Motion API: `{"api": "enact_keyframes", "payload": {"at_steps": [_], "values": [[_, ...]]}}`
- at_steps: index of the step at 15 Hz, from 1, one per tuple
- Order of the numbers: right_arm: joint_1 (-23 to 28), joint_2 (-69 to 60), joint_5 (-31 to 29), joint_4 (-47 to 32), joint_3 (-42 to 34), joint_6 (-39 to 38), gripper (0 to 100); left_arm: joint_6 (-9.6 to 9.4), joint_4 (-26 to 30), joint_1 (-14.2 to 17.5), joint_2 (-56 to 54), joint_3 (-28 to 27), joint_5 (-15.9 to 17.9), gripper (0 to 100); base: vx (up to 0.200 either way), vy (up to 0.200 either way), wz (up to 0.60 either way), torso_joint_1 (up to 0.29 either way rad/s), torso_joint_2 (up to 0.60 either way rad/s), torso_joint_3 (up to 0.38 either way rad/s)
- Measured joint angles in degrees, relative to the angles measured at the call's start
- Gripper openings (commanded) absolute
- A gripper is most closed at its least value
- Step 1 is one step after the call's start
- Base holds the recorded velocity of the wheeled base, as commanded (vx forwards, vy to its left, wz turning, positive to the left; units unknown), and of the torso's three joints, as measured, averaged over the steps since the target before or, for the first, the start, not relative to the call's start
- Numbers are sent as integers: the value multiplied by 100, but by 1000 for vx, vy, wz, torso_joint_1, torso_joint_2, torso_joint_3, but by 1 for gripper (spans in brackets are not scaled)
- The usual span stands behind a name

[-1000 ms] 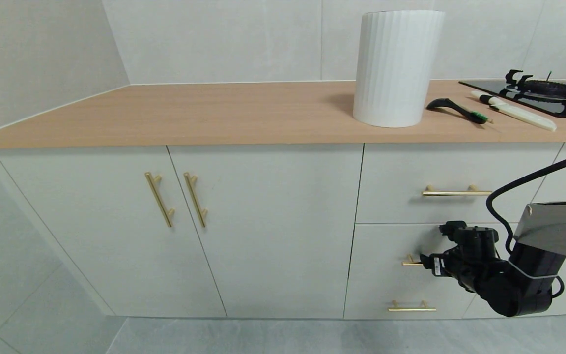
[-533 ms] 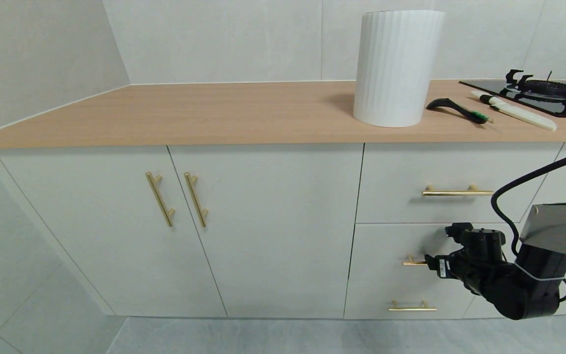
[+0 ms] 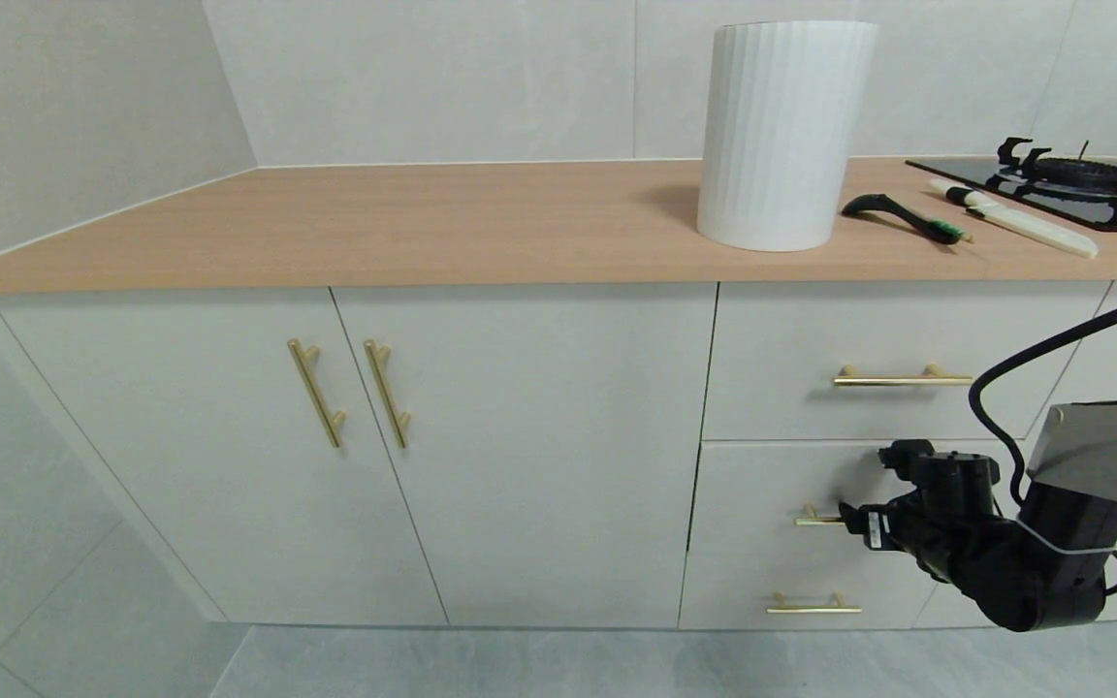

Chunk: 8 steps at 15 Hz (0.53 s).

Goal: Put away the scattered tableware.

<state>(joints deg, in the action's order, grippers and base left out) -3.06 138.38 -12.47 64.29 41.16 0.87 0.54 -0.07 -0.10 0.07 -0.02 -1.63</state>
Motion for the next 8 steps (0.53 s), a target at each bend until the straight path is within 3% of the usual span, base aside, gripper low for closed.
{"api": "enact_keyframes", "payload": {"at_steps": [4,8], "values": [[1,-177,108,13,-373,9,100,0,2,0,0,0,0,100,0,0,0,0,0,0],[-11,-1254,418,-380,-1173,52,100,-2,2,2,0,-2,-2,100,0,0,0,0,0,0]]}}
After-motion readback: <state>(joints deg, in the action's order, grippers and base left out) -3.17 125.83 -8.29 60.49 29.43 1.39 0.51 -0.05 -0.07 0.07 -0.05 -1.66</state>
